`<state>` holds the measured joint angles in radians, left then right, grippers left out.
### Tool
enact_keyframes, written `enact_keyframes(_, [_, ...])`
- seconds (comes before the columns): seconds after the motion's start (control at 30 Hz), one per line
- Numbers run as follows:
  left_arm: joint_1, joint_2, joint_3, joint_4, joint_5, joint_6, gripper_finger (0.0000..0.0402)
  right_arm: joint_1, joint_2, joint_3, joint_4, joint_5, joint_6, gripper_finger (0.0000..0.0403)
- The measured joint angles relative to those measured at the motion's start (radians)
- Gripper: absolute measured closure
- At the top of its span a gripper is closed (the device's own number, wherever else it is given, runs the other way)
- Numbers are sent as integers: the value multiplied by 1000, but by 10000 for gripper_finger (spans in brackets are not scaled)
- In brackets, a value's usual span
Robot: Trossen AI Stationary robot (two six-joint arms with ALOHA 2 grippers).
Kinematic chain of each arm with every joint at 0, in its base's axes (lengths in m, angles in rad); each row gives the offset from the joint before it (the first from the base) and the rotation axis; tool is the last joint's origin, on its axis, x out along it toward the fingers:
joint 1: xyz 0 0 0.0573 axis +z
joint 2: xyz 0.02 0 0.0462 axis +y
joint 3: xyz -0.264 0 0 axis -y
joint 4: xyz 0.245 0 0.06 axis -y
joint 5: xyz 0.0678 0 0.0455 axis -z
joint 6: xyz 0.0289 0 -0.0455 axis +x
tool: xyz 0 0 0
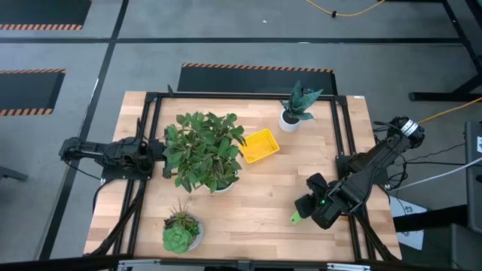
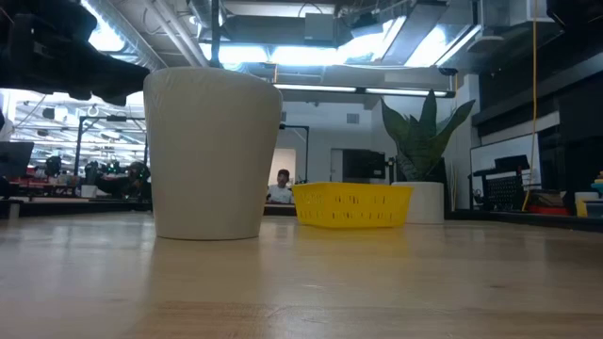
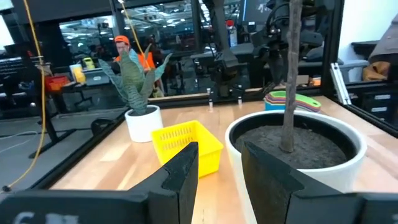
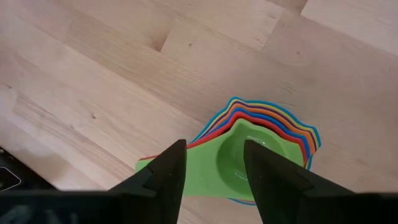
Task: Nest measuring cups in basket
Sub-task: Put the nested measuring cups into the yellow basket
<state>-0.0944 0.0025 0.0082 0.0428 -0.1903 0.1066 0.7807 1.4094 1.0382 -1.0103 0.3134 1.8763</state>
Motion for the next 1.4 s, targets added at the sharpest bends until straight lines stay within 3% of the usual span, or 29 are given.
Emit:
enact_keyframes(0.17, [0, 11, 0, -1, 1, -98, 285, 0, 0, 0, 11, 0, 0, 238])
enact_keyframes(0.8, [0, 11, 0, 0, 1, -96, 285, 0, 0, 0, 18, -3, 0, 238])
enact_keyframes(1.07, [0, 11, 0, 0, 1, -96, 285, 0, 0, 0, 18, -105, 4, 238])
enact_keyframes(1.4, [0, 11, 0, 0, 1, -96, 285, 29, 0, 0, 72, -89, 142, 238])
